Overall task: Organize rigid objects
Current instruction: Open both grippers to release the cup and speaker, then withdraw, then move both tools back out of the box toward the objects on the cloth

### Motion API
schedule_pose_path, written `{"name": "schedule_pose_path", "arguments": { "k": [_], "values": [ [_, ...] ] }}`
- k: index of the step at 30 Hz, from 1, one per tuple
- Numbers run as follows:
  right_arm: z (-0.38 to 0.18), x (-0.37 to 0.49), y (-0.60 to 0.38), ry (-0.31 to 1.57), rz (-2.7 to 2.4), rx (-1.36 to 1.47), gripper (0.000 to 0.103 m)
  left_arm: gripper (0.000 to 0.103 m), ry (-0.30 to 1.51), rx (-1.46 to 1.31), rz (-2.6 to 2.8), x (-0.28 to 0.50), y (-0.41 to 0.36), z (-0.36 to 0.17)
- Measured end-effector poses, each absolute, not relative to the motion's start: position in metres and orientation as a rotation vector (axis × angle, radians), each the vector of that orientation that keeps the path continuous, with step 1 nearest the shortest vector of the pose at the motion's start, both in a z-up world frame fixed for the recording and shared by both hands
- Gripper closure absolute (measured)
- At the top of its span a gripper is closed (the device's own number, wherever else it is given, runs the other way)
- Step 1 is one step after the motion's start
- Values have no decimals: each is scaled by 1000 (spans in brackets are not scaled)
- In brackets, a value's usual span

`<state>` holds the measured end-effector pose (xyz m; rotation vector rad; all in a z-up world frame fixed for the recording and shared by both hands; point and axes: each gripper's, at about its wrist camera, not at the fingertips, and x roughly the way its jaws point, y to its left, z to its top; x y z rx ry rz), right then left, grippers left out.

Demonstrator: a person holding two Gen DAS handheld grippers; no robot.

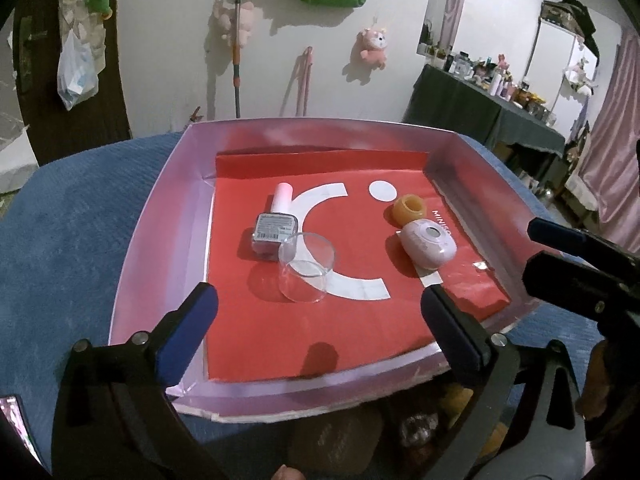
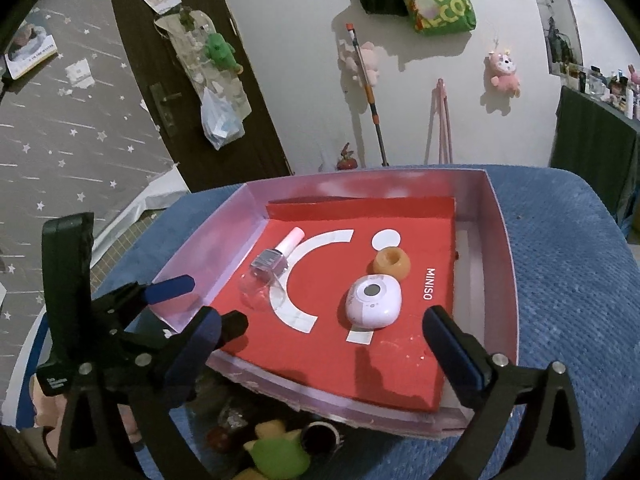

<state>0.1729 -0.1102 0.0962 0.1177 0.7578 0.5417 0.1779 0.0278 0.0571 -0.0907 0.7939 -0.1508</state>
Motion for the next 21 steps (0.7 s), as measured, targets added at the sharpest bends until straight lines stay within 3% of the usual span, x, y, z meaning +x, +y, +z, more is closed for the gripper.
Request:
{"name": "schedule_pose_path", "arguments": {
  "k": [21],
  "values": [
    [122,117,-118,650,558,138,0,0,678,-141,-175,121,36,80]
  ]
}}
